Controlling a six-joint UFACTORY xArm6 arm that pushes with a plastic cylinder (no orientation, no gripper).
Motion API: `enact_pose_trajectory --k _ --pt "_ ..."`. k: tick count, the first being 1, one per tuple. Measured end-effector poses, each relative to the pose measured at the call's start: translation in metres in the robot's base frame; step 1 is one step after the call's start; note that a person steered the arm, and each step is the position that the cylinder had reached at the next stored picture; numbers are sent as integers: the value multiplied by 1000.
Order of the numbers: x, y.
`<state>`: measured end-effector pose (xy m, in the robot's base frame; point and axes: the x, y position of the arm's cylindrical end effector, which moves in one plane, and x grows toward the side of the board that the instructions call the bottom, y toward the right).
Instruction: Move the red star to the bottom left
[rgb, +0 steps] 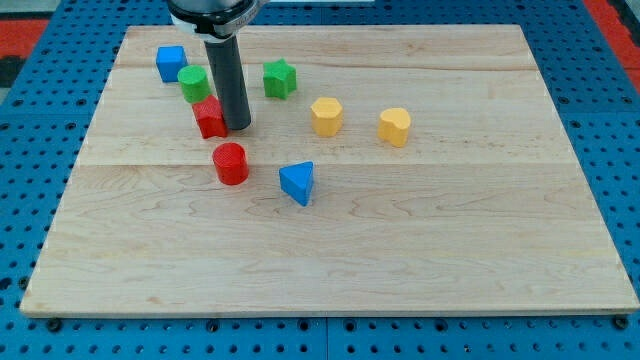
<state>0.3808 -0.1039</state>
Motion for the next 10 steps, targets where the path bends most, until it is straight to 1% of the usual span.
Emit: enact_pose_trajectory --k 1,2,3,4,5,6,8,9,10 --pt "23 -5" --pt "16 -31" --pt "4 -41" --pt "-19 -9" --pt "-57 -42" --pt "-45 -67" --pt "23 -77" --pt "-15 -77" --pt "27 -109"
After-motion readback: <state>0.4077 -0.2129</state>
